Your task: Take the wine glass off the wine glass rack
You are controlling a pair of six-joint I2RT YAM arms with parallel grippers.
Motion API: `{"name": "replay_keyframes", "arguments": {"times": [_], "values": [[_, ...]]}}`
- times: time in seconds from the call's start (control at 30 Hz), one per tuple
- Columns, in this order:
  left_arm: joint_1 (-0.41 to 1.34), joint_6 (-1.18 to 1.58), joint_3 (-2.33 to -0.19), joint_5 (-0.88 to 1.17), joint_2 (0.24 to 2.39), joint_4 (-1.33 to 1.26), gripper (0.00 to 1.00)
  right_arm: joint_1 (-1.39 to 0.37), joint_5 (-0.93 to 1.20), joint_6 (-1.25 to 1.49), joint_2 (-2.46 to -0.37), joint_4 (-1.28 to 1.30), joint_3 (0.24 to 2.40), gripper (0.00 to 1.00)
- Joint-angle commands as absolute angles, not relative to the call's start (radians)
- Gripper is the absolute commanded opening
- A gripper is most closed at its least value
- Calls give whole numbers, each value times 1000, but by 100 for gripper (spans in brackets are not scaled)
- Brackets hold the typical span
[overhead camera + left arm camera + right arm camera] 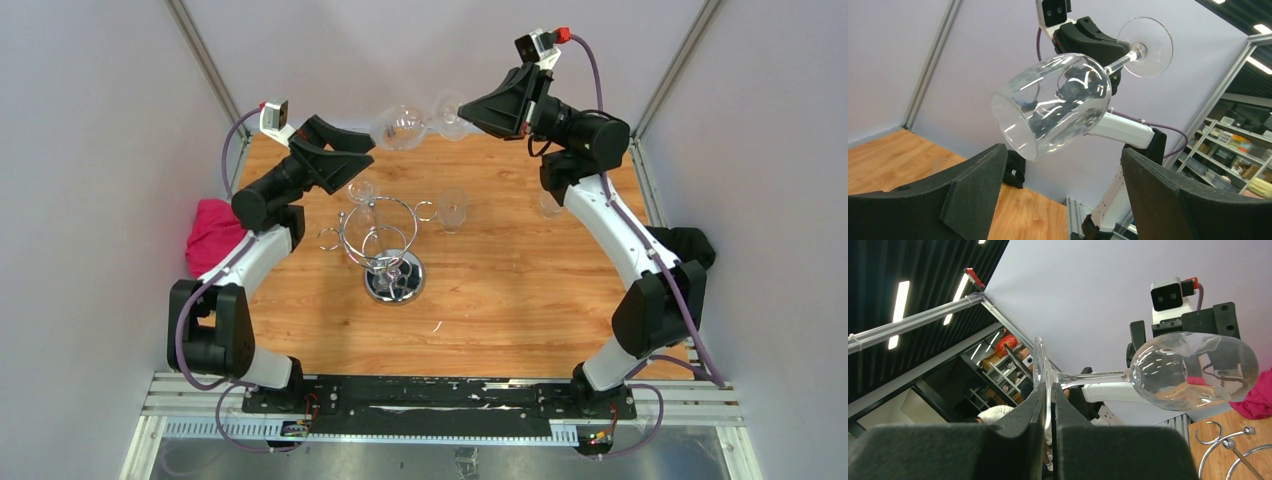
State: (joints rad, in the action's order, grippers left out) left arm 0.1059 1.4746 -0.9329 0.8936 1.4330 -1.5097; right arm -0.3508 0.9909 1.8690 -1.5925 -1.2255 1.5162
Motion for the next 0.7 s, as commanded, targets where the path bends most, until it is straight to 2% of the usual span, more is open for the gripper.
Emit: {"name": "replay_keyframes", "arguments": {"times": [0.0,0.67], "values": [[102,1480,-966,894,1447,-1591,90,-387,952,1881,-1574,-1333,1527,0],[105,1509,-926,894,1257,-1590,81,-430,912,1968,-1730,-1533,1518,0]]}}
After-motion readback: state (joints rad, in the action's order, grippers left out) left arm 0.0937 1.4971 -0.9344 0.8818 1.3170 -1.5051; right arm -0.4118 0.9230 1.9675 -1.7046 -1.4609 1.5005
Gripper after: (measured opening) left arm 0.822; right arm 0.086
